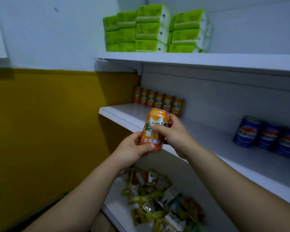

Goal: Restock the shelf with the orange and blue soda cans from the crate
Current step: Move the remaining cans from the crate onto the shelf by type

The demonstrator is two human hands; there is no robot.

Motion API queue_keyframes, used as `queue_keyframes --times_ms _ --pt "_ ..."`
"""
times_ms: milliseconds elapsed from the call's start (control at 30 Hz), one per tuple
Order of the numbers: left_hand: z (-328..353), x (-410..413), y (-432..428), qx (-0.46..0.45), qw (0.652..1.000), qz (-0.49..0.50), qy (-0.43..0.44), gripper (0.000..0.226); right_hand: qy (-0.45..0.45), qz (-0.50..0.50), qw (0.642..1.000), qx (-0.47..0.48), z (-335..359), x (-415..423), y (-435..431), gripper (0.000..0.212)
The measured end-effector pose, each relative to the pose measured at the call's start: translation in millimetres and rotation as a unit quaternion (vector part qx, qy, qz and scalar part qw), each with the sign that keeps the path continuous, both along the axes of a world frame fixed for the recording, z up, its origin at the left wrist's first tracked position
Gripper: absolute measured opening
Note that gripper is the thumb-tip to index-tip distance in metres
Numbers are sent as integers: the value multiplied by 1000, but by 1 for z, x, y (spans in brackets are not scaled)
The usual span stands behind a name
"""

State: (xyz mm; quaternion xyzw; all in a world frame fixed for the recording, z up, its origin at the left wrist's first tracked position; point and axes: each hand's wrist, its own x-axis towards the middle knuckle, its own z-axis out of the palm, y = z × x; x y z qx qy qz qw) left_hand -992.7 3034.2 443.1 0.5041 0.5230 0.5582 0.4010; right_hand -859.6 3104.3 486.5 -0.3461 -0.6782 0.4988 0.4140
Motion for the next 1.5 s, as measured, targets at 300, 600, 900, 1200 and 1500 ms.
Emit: queue_keyframes --times_ms 300,600,900,1200,1500 --pt "-19 45 105 -57 932 -41 355 72 -12 -151 988 3 -15 98 52 64" --pt "-29 30 170 -96 772 -13 628 72 -62 -178 981 39 -32 109 106 76" --pt "-19 -33 217 -141 756 -18 639 72 -55 -123 990 41 -38 58 176 80" --pt "-13 -123 261 -178 739 -24 650 67 -59 -102 991 63 -41 -26 247 84" --pt "-14 -219 288 -206 739 49 640 86 -66 -64 992 90 -37 -119 303 79"
